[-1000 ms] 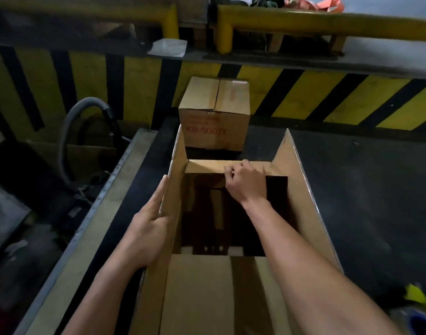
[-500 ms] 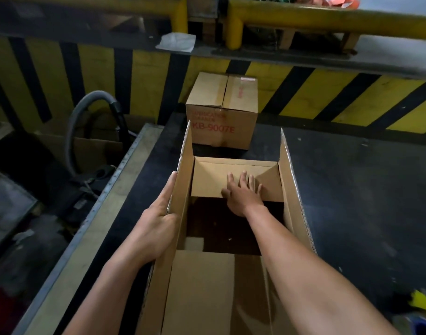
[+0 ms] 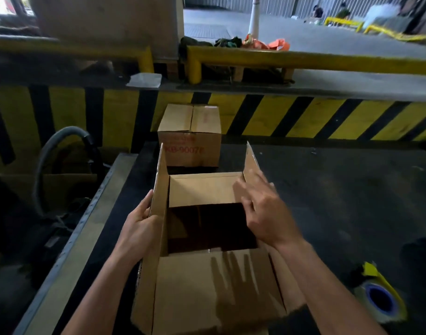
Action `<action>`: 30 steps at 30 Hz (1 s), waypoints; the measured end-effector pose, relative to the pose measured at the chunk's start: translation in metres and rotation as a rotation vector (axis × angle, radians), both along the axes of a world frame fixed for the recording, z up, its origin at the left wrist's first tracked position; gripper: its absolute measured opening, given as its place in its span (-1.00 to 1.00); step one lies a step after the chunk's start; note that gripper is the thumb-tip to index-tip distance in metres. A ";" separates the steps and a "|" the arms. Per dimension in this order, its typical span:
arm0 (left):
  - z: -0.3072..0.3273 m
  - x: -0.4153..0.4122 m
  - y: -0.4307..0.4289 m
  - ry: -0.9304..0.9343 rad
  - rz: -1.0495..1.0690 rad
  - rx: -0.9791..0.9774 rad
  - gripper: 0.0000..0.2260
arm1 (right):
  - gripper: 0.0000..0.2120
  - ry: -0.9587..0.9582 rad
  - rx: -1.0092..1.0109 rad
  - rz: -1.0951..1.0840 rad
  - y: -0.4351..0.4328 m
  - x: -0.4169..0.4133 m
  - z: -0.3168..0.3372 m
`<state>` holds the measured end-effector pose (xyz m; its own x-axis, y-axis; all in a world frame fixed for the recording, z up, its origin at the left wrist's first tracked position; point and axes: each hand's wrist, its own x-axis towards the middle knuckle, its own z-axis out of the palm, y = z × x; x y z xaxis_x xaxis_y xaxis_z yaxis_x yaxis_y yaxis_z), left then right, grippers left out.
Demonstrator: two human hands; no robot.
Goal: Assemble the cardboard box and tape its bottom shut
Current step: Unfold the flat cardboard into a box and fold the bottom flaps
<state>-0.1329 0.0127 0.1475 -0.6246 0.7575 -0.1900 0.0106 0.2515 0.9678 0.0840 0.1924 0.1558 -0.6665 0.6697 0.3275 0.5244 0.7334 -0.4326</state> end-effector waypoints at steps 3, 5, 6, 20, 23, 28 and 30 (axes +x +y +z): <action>0.000 0.001 -0.001 -0.028 0.004 -0.008 -0.35 | -0.47 -0.018 -0.366 -0.207 -0.006 0.030 -0.010; 0.000 0.002 0.000 -0.029 -0.011 -0.013 -0.35 | -0.48 -0.078 -0.606 -0.192 -0.013 0.034 -0.023; 0.001 0.004 0.000 -0.030 -0.030 -0.012 -0.35 | -0.49 -0.120 -0.636 -0.166 -0.018 0.032 -0.032; -0.064 0.048 0.029 0.290 -0.293 -0.226 -0.62 | -0.41 -0.311 -0.386 -0.021 -0.042 0.033 -0.118; -0.091 0.050 0.036 0.605 -0.418 -0.473 -0.48 | -0.48 -0.214 -0.417 -0.079 -0.046 0.044 -0.115; -0.094 0.041 0.054 0.868 -0.423 -0.596 -0.44 | -0.08 -0.476 -0.565 -0.354 -0.085 0.042 -0.104; -0.091 0.029 0.067 0.915 -0.436 -0.618 -0.32 | 0.02 -0.574 -0.586 -0.382 -0.104 0.035 -0.105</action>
